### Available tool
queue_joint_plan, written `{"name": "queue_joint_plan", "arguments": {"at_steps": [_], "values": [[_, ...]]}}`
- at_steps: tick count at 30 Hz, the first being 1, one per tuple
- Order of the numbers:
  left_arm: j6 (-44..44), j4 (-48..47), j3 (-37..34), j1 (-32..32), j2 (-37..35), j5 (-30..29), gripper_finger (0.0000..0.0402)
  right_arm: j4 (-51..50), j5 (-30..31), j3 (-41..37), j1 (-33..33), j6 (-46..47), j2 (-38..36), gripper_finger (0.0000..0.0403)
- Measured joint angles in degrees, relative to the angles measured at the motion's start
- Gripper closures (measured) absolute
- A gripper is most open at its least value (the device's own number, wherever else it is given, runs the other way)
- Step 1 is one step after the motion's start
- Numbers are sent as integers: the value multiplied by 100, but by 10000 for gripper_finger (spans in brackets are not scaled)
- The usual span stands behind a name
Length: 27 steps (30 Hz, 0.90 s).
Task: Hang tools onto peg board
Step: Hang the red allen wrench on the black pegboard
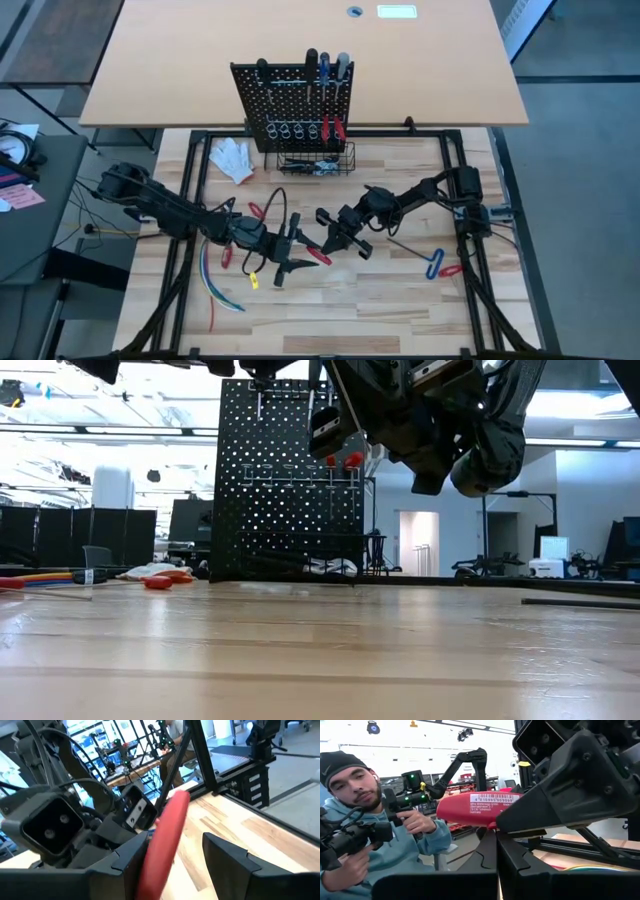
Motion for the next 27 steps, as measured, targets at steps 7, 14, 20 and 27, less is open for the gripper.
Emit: {"name": "queue_joint_plan", "arguments": {"at_steps": [7,14,20,27], "values": [[-91,-137,145,-33,-2,-17,240,0,8,0,-7,1,0,403],[-49,-212,149,-34,-11,-124,324,-11,6,-2,-29,16,0,400],[-77,-1535,519,-276,-254,-1617,360,-30,9,-7,-316,531,0,363],[-877,-3913,1562,-788,-296,-3696,359,0,-311,-113,-1067,1283,-7,328]]}}
